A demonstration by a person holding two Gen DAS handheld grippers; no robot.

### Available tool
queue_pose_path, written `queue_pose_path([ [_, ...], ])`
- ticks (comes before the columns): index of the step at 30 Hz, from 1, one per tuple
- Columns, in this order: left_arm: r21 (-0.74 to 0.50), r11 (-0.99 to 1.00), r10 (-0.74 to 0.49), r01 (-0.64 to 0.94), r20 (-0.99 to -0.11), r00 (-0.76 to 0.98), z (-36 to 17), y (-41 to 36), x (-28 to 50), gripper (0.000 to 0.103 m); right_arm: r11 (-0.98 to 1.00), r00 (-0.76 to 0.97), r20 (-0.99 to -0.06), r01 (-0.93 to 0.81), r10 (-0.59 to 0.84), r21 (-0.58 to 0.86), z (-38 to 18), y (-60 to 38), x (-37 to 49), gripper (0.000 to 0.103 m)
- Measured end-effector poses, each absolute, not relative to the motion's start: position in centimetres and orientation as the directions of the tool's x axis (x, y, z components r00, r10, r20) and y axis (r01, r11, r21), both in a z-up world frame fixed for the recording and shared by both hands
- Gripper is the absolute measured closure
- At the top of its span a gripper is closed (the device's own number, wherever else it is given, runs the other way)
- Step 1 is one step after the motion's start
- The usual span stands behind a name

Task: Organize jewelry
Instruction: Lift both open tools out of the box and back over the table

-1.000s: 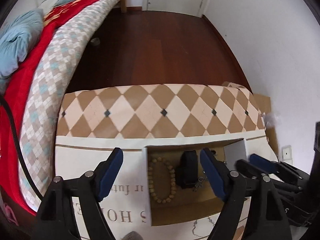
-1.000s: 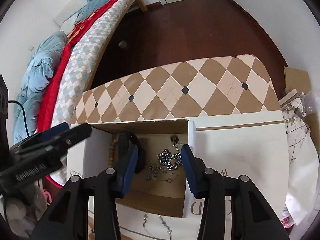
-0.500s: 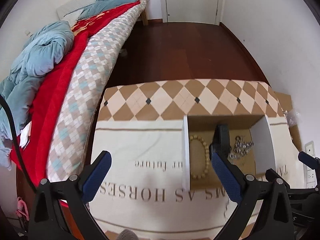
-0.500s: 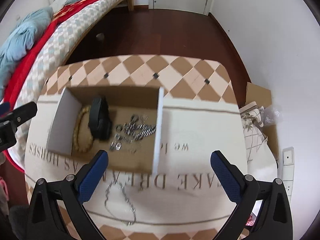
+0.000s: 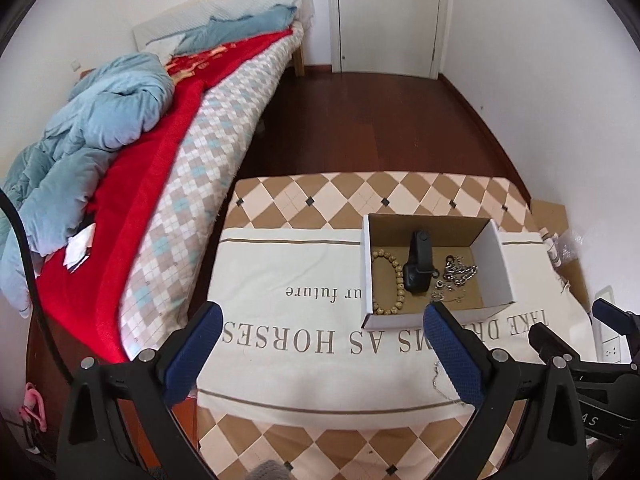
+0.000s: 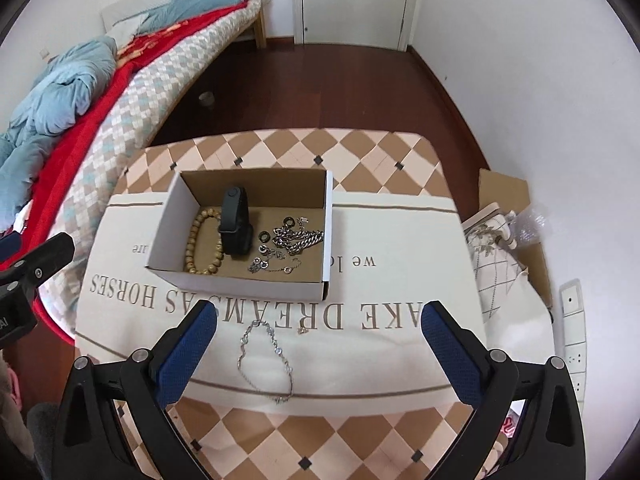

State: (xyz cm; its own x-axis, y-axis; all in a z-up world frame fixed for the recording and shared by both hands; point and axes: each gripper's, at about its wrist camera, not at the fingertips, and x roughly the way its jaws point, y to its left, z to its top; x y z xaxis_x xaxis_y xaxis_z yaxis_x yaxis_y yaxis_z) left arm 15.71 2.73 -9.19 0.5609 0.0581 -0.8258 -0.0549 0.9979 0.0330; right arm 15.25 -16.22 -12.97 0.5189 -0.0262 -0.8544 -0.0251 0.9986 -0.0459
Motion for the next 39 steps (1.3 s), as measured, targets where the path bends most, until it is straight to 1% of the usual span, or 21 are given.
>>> queue_pose_path([
  [11,0.034,0.998,0.064,-0.061,-0.776,0.628,-5.6,3.1,11.1,0.001,0.999,0.609,-0.793,-0.015,-0.03,-0.05,-8.1,-15.8,10.8,0.0],
  [18,0.029,0.997,0.066,-0.068,-0.745,0.664,-3.8,3.2,9.3,0.001,1.0,0.643,-0.766,-0.017,-0.001,-0.016,-5.9,-15.9,9.0,0.0],
  [20,0.034,0.996,0.077,-0.078,-0.739,0.67,-3.9,3.2,9.0,0.001,1.0,0.647,-0.762,-0.02,0.012,-0.001,-5.8,-16.0,8.7,0.0],
  [23,0.063,0.994,0.104,-0.086,-0.749,0.654,-5.5,2.6,9.2,0.001,0.999,0.634,-0.772,-0.022,0.049,0.045,-6.9,-17.1,8.6,0.0],
  [25,0.062,0.995,0.097,-0.077,-0.778,0.621,-7.4,2.1,9.5,0.001,0.999,0.624,-0.781,0.003,0.033,0.044,-8.3,-17.9,8.6,0.0],
  [26,0.054,0.996,0.088,-0.074,-0.797,0.597,-8.7,1.7,9.9,0.001,0.999,0.621,-0.784,0.017,0.026,0.047,-9.2,-18.5,8.6,0.003],
  [27,0.049,0.997,0.077,-0.063,-0.819,0.569,-10.3,1.2,10.2,0.001,0.998,0.61,-0.792,0.031,0.02,0.049,-10.3,-19.1,8.5,0.009],
  [29,0.051,0.998,0.069,-0.048,-0.846,0.529,-12.8,-0.1,10.7,0.001,0.997,0.563,-0.826,0.056,0.019,0.061,-13.1,-20.5,8.8,0.054],
  [30,0.055,0.998,0.067,-0.037,-0.861,0.504,-14.2,-1.0,11.1,0.001,0.995,0.543,-0.839,0.068,0.021,0.069,-14.2,-21.1,8.9,0.057],
  [36,-0.004,0.998,-0.026,0.058,-0.924,0.381,-20.9,-5.5,14.1,0.002,0.981,0.455,-0.89,0.167,0.017,0.104,-20.5,-25.5,9.2,0.057],
  [38,-0.007,0.996,-0.037,0.087,-0.937,0.347,-22.4,-6.8,15.2,0.011,0.975,0.442,-0.897,0.192,0.013,0.109,-21.6,-26.6,9.3,0.057],
  [39,-0.009,0.995,-0.042,0.103,-0.944,0.327,-23.2,-7.4,15.8,0.02,0.972,0.436,-0.9,0.205,0.011,0.111,-22.1,-27.2,9.4,0.057],
])
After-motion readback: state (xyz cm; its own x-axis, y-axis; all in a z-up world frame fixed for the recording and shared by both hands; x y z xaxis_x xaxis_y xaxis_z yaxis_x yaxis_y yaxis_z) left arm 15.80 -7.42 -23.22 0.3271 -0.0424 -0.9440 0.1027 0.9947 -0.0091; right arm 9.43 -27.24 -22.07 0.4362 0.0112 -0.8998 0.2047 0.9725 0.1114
